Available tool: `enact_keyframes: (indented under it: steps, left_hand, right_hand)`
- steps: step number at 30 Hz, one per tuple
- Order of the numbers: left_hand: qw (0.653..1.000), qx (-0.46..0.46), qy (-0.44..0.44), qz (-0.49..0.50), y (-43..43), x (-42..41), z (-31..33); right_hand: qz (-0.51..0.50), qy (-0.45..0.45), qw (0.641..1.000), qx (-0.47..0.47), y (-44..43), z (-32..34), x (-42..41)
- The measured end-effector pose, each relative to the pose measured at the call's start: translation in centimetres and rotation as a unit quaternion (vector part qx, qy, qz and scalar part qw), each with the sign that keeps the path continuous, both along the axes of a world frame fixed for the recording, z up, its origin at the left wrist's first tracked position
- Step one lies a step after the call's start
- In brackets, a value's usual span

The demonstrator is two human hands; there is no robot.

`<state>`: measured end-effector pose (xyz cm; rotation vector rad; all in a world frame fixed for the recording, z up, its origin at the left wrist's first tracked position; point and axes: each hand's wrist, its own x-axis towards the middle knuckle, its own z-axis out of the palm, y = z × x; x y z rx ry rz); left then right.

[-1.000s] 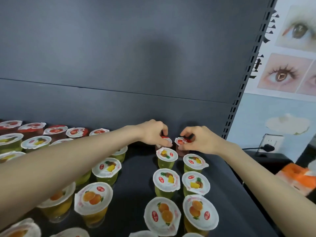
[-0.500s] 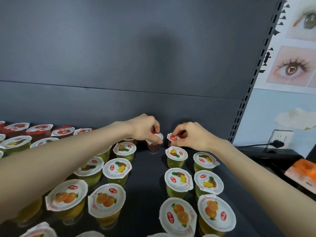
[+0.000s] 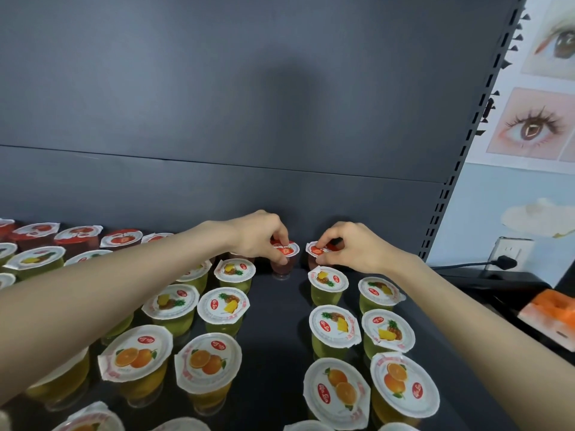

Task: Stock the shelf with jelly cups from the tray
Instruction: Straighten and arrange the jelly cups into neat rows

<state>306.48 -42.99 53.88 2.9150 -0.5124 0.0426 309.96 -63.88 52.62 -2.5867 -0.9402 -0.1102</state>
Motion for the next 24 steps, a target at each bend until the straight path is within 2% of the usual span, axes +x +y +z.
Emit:
enact_keyframes:
  steps: [12, 21, 24]
  left_hand:
    - [1.0, 0.002, -0.014, -0.005, -0.1, -0.6, -0.3]
    - [0.992, 0.115, -0.051, 0.005, -0.7, -1.5, 0.1]
    - [0.995, 0.053, -0.077, -0.026, -1.2, -2.0, 0.5]
  right_hand:
    - [0.009, 0.006, 1.0, -0.002, -0.2, -0.4, 0.4]
    - [0.003, -0.018, 1.0, 0.008, -1.2, 0.5, -0.8]
    - [-0.006, -0.046, 0.999, 0.024, -2.4, 0.7, -1.7]
